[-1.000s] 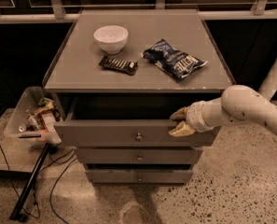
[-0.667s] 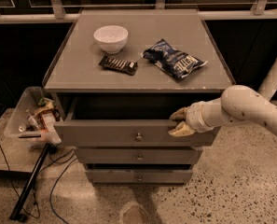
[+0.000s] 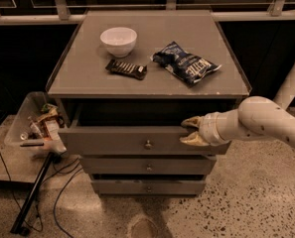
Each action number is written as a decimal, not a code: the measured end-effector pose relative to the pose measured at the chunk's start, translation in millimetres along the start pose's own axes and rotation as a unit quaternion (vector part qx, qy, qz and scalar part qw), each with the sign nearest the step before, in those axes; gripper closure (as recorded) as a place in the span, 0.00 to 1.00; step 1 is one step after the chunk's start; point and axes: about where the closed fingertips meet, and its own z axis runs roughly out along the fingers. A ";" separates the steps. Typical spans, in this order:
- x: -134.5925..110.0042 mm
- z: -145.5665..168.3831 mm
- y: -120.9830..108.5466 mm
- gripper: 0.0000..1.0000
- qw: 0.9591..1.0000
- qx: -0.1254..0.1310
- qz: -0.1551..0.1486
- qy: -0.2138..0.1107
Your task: Open top drawer
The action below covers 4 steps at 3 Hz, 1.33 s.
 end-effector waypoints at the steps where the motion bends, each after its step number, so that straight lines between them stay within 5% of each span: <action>1: 0.5 -7.6 10.7 1.00 1.000 0.007 -0.003 -0.002; 3: 6.9 -14.8 27.0 1.00 1.000 0.009 0.004 0.001; 4: 6.9 -14.8 27.0 0.82 1.000 0.009 0.004 0.001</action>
Offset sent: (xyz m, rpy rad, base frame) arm -0.1861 -0.0695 -0.0483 0.0137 0.0474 -0.1358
